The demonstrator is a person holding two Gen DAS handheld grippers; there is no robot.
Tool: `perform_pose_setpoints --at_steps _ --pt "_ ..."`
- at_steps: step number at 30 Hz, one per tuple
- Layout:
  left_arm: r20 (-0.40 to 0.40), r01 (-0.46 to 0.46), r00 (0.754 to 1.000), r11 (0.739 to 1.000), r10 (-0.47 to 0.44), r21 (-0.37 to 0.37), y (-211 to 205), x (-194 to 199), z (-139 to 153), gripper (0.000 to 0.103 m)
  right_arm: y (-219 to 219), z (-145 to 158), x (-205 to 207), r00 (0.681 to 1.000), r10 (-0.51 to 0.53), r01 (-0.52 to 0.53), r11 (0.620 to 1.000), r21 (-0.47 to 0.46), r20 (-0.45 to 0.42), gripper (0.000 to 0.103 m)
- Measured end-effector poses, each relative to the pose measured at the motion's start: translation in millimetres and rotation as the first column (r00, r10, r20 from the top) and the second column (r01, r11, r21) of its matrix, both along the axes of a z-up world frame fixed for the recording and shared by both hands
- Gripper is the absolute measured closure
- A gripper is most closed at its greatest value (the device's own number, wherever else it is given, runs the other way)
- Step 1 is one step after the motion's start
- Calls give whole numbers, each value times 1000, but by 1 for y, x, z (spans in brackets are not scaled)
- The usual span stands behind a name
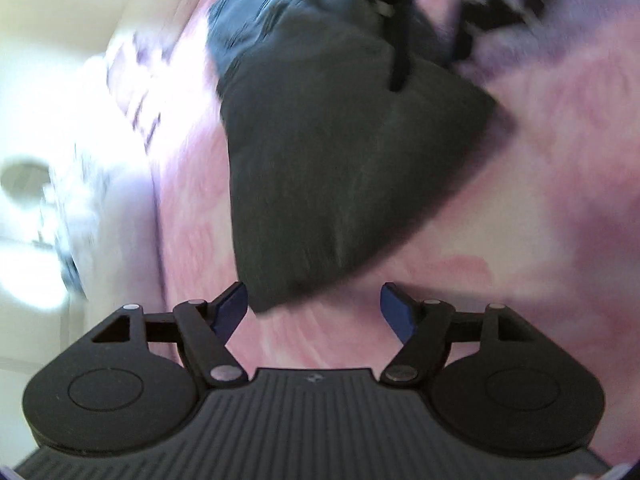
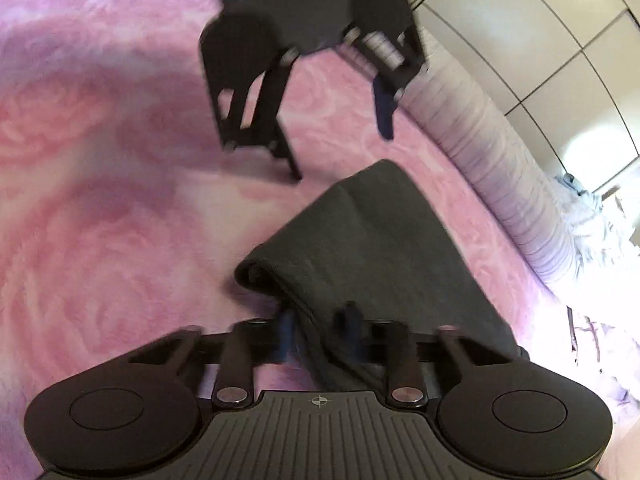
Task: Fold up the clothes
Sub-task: 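Grasp the folded jeans edge with the left gripper while the right gripper grasps the other end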
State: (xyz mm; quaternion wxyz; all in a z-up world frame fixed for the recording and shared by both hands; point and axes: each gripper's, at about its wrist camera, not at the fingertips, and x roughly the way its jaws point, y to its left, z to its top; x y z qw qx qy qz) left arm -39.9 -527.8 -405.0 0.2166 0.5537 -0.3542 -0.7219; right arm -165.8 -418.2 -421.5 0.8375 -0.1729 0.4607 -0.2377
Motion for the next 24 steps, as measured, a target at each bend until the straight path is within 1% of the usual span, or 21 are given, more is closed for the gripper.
perform_pose_setpoints --at_steps 2,3,4,5,6,7,9,10,11,12,13,14,15,17,20,22,23,24 --pt "25 60 998 997 -59 -50 -7 -6 -5 35 -5 14 -6 999 -3 2 1000 15 46 93" --pt "38 79 996 995 -77 -60 -11 -10 -7 39 -5 17 -9 998 0 0 1000 8 56 94" --pt "51 95 995 993 -91 -65 -15 -14 -9 52 -4 18 -12 998 4 -4 1000 -8 60 94" --pt "44 87 996 994 -84 -67 -21 -18 -8 62 -2 19 -15 998 9 -8 1000 -23 63 94" --pt "29 69 997 995 -67 -69 -28 -21 -7 84 -1 19 -18 998 14 -11 999 -38 67 94" --pt "13 37 999 998 -37 -53 -35 -25 -3 88 1 20 -21 997 19 -15 998 -54 70 94" --pt "-3 -14 1000 1000 14 -3 -44 -32 8 91 4 21 -27 997 28 -22 996 -84 76 93" --pt "-7 -27 1000 999 27 16 -46 -34 13 92 5 22 -30 996 33 -25 995 -99 79 91" --pt "-9 -40 999 999 40 35 -48 -36 18 93 7 23 -33 996 38 -29 993 -115 82 87" --pt "-18 -54 998 997 55 53 -50 -38 24 93 8 23 -36 995 43 -32 991 -130 85 65" --pt "-31 -70 997 995 73 73 -54 -40 30 93 10 24 -40 995 48 -35 989 -145 88 35" --pt "-42 -83 995 992 88 91 -57 -41 36 93 11 25 -43 994 53 -38 986 -160 90 25" --pt "-51 -93 994 990 99 104 -59 -43 42 93 12 25 -46 994 58 -41 984 -176 93 20" --pt "-59 -108 992 987 116 122 -63 -44 50 93 11 16 -44 996 55 -40 979 -201 67 20" --pt "-63 -123 989 982 133 144 -66 -45 55 93 -2 3 -37 1000 -4 9 978 -207 25 20" --pt "-56 -124 989 982 133 142 -62 -47 58 93 -10 -4 -33 999 -40 39 976 -214 -1 21" --pt "-54 -126 989 982 135 140 -58 -47 59 93 -16 -4 -32 998 -58 56 975 -217 -1 24" --pt "-54 -128 989 982 137 137 -55 -48 61 93 -22 -2 -32 997 -79 78 973 -216 4 41"
